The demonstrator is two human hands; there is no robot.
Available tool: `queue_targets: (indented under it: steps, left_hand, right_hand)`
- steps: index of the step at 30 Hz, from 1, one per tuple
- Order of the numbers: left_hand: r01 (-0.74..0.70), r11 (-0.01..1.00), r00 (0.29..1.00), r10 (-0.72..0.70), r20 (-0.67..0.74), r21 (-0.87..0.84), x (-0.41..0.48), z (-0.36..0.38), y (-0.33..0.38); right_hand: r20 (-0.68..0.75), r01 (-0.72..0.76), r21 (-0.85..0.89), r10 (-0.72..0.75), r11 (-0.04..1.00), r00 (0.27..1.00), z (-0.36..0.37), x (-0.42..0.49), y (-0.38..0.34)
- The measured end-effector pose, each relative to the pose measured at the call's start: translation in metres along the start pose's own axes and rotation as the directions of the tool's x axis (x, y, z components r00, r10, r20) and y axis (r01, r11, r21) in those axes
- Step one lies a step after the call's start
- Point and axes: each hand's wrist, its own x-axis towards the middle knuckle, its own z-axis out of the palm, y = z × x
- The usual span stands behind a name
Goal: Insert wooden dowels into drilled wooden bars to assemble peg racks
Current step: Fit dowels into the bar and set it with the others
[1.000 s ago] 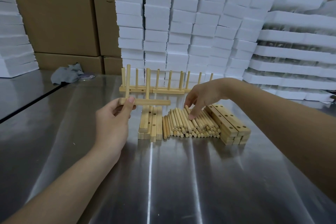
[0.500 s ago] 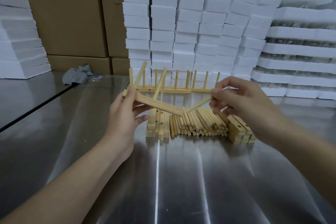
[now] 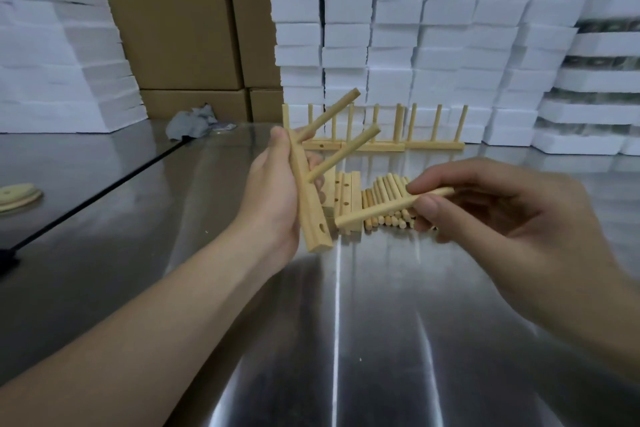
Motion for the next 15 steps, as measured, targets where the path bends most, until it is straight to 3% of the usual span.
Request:
queue_targets:
  steps: [6,15]
  left_hand:
    - [-0.015,1.000,0.999,0.015,0.044,0.004,-0.005,0.003,-0.002]
    - [-0.079,0.993,0.996,0.074,0.054,0.085,-0.017,0.009,0.000]
  right_hand:
    - [0.067,0.046,-0.126,-0.038,0.991,0.997,0.003,-0.004,-0.004]
    - [0.071,0.021,-0.033,-0.018,0.999,0.997,0.008,-0.007,-0.004]
